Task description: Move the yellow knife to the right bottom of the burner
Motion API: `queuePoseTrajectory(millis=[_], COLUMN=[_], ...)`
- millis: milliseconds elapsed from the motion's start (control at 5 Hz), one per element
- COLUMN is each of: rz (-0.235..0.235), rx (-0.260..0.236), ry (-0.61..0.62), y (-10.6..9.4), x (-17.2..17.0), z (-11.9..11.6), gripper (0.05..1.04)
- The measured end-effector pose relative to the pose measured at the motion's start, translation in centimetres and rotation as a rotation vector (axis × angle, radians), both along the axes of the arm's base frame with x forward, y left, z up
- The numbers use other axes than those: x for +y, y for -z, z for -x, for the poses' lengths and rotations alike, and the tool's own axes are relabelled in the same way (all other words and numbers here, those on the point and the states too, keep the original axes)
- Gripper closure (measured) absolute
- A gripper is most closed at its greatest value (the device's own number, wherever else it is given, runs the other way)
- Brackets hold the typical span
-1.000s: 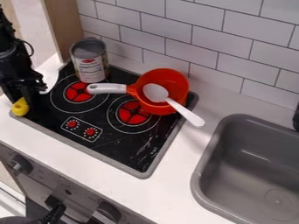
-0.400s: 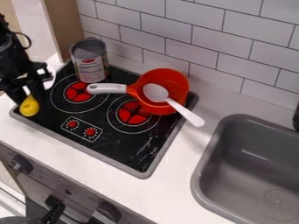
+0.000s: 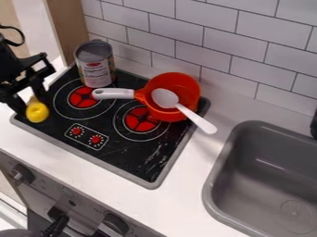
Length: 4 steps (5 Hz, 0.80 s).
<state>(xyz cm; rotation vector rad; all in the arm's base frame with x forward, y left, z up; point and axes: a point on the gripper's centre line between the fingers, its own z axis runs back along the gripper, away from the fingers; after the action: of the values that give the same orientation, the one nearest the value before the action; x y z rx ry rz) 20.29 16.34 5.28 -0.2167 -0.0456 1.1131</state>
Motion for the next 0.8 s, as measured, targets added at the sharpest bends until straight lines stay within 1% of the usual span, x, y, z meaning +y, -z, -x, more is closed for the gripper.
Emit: queuePoseTrajectory(millis=[200, 400, 600, 800], rz=[0.082, 0.128, 0.135, 0.104], rx=[0.063, 0.142, 0.188, 0.188], ry=[-0.148, -0.255, -0.341, -0.335], y=[-0.2, 0.6, 1.5, 2.7], x=[-2.7, -5.7, -8.4, -10.8], z=[0.6, 0.3, -0.1, -0.2], gripper=[0.681, 0.681, 0.681, 0.681])
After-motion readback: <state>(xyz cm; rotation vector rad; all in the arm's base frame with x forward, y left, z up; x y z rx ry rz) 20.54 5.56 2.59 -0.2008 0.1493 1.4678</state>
